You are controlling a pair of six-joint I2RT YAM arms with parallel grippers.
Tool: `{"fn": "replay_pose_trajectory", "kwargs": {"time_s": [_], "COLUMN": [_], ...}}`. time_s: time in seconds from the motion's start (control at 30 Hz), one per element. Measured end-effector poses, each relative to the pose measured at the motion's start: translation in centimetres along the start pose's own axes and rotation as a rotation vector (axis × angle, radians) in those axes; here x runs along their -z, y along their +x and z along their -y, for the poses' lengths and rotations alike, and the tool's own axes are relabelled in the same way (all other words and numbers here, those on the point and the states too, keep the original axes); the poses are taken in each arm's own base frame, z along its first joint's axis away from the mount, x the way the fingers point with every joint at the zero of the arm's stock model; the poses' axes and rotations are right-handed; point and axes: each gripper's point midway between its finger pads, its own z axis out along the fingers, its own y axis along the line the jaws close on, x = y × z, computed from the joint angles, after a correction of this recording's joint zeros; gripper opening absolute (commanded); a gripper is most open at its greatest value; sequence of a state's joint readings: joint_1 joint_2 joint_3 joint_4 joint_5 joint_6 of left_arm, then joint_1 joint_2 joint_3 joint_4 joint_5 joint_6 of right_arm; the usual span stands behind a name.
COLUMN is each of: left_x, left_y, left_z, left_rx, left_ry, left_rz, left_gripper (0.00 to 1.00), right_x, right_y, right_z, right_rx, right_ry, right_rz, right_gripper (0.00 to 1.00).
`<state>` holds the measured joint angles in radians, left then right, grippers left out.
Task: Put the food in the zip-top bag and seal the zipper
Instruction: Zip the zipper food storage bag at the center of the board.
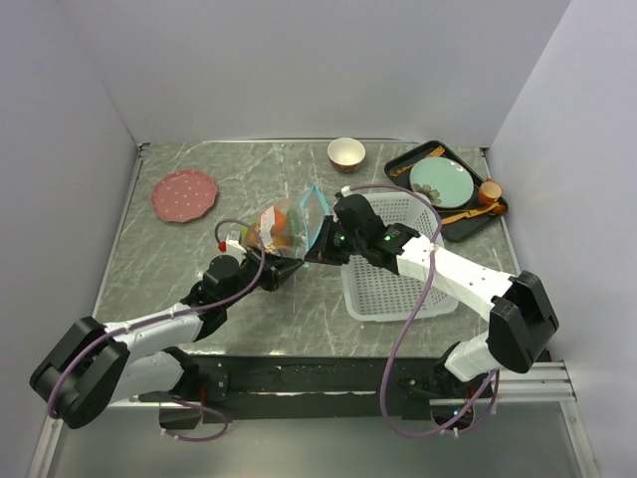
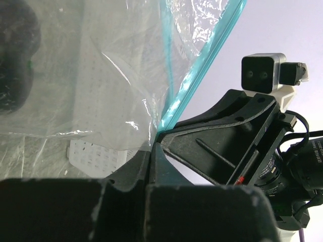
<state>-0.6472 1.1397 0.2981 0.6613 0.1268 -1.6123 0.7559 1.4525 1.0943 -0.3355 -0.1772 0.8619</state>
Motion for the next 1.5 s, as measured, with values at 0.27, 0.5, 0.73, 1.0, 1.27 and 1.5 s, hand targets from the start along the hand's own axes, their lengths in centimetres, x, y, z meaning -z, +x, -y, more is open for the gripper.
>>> {"fn": "replay_pose_trajectory", "kwargs": {"time_s": [0.27, 0.5, 0.73, 1.0, 1.27, 1.5], "left_x": [0.0, 0.0, 0.0, 0.1, 0.3, 0.6], "left_y": [0.0, 0.0, 0.0, 0.1, 0.1, 0.2], "left_z": [-0.3, -0.3, -0.3, 0.1, 0.1, 0.2], "left_rx": [0.0, 0.0, -0.001, 0.0, -0.004, -0.014], "left_ry": [-0.011, -0.011, -0.009, 0.003, 0.0, -0.001], "left_rz": [0.001, 0.001, 0.001, -0.002, -0.002, -0.002], "left_gripper": [0.01, 0.01, 0.01, 0.01, 0.01, 0.01], "right_x": [0.1, 0.1, 0.0, 0.6, 0.6, 0.7], "right_y": [0.0, 0.1, 0.7, 0.8, 0.6, 0.5], "right_z": [-0.5, -1.1, -0.9, -0.8, -0.6, -0.7], "right_rx": [-0.016, -0.034, -0.048, -0.057, -0.063, -0.074], "right_ry": [-0.027, -0.059, -0.063, -0.062, -0.05, -0.053], "right_rz": [-0.01, -0.024, -0.044, -0.036, -0.026, -0.027], "right_gripper": [0.26, 0.28, 0.18, 0.03, 0.03, 0.04]}}
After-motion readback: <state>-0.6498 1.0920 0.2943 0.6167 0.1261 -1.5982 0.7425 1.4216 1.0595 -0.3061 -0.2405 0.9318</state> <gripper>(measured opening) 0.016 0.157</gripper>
